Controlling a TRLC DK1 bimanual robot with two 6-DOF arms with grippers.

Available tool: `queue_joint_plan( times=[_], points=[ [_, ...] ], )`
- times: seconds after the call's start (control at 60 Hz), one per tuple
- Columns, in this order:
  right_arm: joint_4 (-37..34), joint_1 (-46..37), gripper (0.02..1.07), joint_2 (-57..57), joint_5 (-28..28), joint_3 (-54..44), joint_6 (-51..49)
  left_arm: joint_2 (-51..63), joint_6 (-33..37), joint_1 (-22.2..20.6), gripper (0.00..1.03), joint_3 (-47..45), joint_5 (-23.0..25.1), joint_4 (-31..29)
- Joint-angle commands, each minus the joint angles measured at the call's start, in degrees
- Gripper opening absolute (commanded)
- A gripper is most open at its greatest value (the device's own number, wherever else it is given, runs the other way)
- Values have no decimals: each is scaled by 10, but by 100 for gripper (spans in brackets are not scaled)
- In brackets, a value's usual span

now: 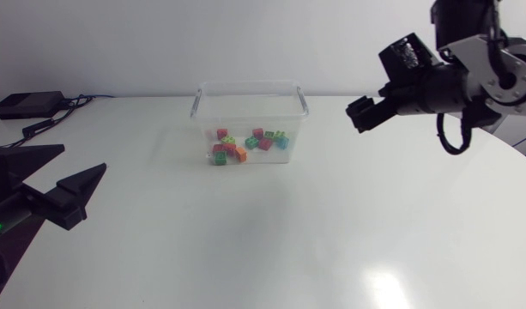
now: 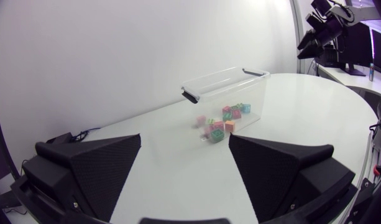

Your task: Place the duplo bricks in the container

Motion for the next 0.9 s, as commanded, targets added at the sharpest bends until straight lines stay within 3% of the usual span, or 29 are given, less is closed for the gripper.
queue_joint_plan(
  times=[0.0, 0.45, 0.883],
  points=[
    [15, -17, 102, -34, 5, -46, 19, -6, -14, -1, 99, -22, -11, 11],
    [88, -65, 102, -216, 62, -233, 11, -42, -13, -30, 99, -53, -83, 36],
    [129, -83, 102, -370, 108, -353, -12, -126, -12, -30, 99, -105, -107, 62]
  ],
)
